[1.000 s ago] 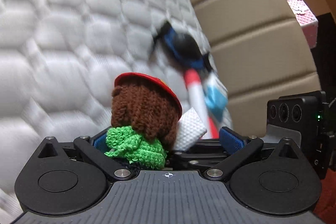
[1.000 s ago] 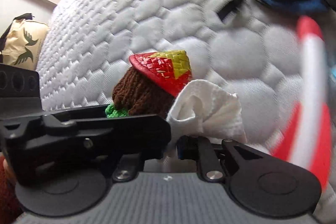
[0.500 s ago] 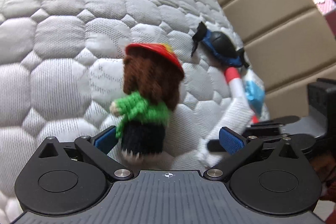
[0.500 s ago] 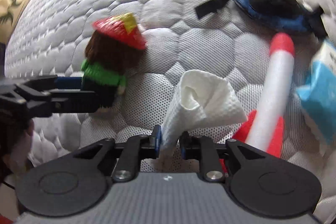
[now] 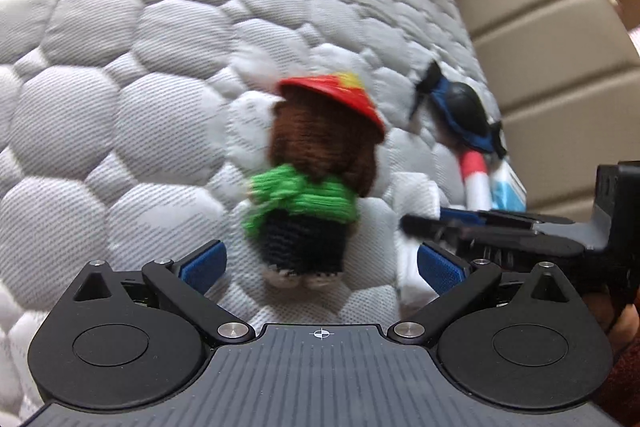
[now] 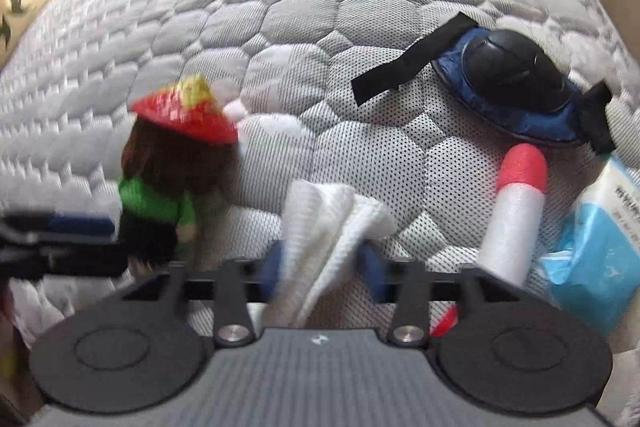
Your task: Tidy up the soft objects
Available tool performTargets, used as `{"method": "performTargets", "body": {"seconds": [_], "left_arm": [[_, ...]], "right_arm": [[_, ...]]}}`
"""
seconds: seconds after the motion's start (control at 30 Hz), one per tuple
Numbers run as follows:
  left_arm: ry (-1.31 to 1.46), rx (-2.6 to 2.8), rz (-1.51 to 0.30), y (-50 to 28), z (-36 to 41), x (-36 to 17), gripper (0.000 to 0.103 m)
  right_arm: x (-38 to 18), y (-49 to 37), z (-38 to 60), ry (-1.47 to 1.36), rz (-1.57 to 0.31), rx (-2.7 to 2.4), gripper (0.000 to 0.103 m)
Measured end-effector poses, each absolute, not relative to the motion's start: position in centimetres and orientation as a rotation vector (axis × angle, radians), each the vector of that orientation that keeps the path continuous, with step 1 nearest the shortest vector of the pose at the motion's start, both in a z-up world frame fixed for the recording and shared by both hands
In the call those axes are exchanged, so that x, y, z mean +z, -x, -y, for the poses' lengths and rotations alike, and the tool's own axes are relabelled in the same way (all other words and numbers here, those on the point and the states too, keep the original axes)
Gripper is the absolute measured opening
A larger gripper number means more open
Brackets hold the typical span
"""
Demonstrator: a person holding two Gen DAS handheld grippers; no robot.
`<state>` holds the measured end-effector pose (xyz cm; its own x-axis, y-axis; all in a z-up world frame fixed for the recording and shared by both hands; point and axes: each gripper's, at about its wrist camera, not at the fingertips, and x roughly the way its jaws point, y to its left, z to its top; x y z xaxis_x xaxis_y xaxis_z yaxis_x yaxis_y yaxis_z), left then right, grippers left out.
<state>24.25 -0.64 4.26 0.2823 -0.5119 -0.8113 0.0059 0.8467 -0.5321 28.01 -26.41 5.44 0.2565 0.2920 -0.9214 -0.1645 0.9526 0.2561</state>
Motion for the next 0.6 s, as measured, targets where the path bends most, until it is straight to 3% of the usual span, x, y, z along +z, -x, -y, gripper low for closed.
{"method": "performTargets", "body": {"seconds": [0.3,0.47,0.6], "left_arm": [[0.308,-0.210,-1.320,-22.9,-0.2,3.4,0.103],[0.234,-0.195,-1.355,-24.0,1.1,3.2,0.103],[0.262,-0.248,-1.334,-24.4,1.1,3.2,0.103]], "right_arm": [[12.2,-29.2,22.8,-0.368,-1.153,0.596,0.011],[10.5,-30.8,18.5,-0.177,-1.151,0.577,0.012],[10.2,-29.5,21.4,-0.184,-1.166,0.488,0.012]]}}
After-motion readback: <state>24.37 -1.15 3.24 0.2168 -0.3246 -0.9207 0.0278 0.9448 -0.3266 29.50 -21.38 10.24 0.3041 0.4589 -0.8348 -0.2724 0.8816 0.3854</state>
